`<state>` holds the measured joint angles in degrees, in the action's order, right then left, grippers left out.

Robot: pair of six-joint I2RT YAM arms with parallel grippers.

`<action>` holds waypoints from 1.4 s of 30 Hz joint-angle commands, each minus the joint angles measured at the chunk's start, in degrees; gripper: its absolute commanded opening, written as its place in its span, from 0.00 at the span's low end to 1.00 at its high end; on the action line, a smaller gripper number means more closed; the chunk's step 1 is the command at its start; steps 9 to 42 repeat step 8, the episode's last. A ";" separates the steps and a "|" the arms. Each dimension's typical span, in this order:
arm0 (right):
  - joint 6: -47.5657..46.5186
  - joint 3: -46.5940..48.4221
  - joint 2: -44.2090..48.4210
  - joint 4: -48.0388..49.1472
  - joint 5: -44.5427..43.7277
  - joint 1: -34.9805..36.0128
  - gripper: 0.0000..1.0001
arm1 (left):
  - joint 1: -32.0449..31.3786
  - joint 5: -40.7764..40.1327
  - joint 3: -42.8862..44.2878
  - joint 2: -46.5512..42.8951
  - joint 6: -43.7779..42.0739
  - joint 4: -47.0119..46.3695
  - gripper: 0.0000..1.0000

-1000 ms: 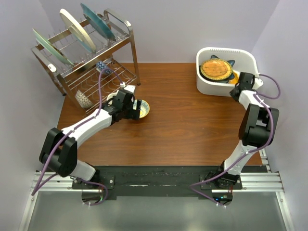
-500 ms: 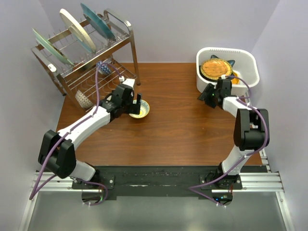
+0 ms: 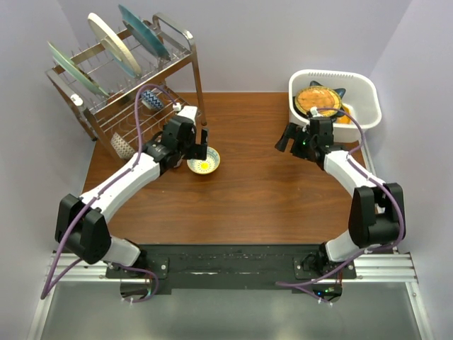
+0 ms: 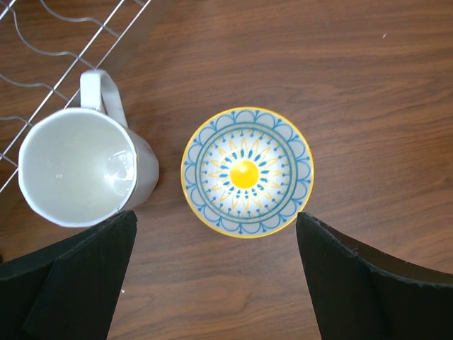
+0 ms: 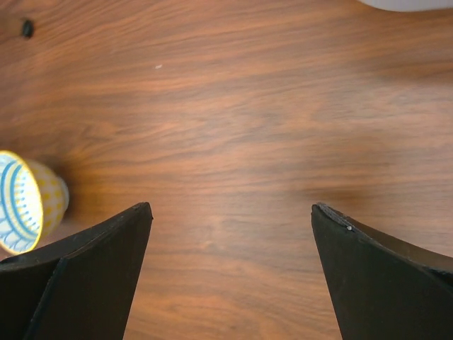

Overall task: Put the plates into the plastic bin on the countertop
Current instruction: Reset both arms

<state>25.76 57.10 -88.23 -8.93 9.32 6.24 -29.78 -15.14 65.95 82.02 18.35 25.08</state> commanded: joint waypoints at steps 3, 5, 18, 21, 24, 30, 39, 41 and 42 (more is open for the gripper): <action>-2.64 -2.07 4.37 3.12 -1.06 2.63 0.99 | -0.37 3.35 3.75 1.83 -2.17 -3.19 1.00; -3.34 -4.71 7.00 4.26 -0.71 2.90 0.99 | -0.37 6.41 2.26 1.83 -2.53 -6.34 1.00; -5.62 -7.53 11.31 4.62 -3.24 2.90 0.99 | -0.37 7.67 1.02 2.96 -1.83 -8.99 1.00; -5.62 -7.53 11.31 4.62 -3.24 2.90 0.99 | -0.37 7.67 1.02 2.96 -1.83 -8.99 1.00; -5.62 -7.53 11.31 4.62 -3.24 2.90 0.99 | -0.37 7.67 1.02 2.96 -1.83 -8.99 1.00; -5.62 -7.53 11.31 4.62 -3.24 2.90 0.99 | -0.37 7.67 1.02 2.96 -1.83 -8.99 1.00; -5.62 -7.53 11.31 4.62 -3.24 2.90 0.99 | -0.37 7.67 1.02 2.96 -1.83 -8.99 1.00; -5.62 -7.53 11.31 4.62 -3.24 2.90 0.99 | -0.37 7.67 1.02 2.96 -1.83 -8.99 1.00; -5.62 -7.53 11.31 4.62 -3.24 2.90 0.99 | -0.37 7.67 1.02 2.96 -1.83 -8.99 1.00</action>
